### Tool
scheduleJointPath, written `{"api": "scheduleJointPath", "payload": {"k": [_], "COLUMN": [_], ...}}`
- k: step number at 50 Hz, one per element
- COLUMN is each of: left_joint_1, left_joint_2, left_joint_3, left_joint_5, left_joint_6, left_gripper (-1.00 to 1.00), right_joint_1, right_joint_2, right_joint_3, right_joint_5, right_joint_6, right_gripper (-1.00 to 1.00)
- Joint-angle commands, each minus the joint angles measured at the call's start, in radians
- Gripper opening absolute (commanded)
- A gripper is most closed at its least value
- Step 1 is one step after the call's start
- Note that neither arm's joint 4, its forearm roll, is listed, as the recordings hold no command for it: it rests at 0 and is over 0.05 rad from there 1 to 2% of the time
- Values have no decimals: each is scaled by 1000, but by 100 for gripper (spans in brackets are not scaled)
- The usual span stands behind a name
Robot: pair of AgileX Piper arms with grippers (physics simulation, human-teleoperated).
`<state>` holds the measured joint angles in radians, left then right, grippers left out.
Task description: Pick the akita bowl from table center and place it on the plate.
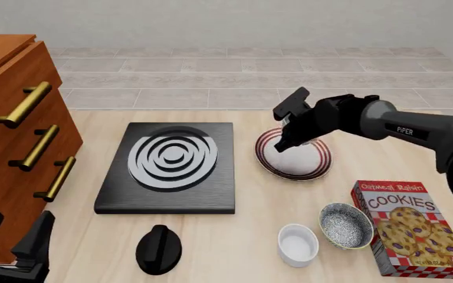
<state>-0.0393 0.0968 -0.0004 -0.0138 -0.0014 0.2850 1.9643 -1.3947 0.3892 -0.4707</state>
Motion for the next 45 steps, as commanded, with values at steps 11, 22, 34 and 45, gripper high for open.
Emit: {"api": "scheduleJointPath", "payload": {"k": [11,22,34,45], "left_joint_1": [-2,-1,-5,-6], "left_joint_2": [3,10,16,16], "left_joint_3": [0,0,0,0], "left_joint_5": [-4,-9,-14,-13], "left_joint_6": [-5,-7,-8,-7], "left_gripper": [100,100,100,100], "right_joint_1": [-2,13,18,20], "right_joint_2": [64,89,99,102], "right_joint_3": [-46,-42,-31,-9], "right_joint_5": [-1,-8,-17,-26], "right_joint_6": [1,18,29,22], "right_gripper": [-100,-100,-100,-100]}}
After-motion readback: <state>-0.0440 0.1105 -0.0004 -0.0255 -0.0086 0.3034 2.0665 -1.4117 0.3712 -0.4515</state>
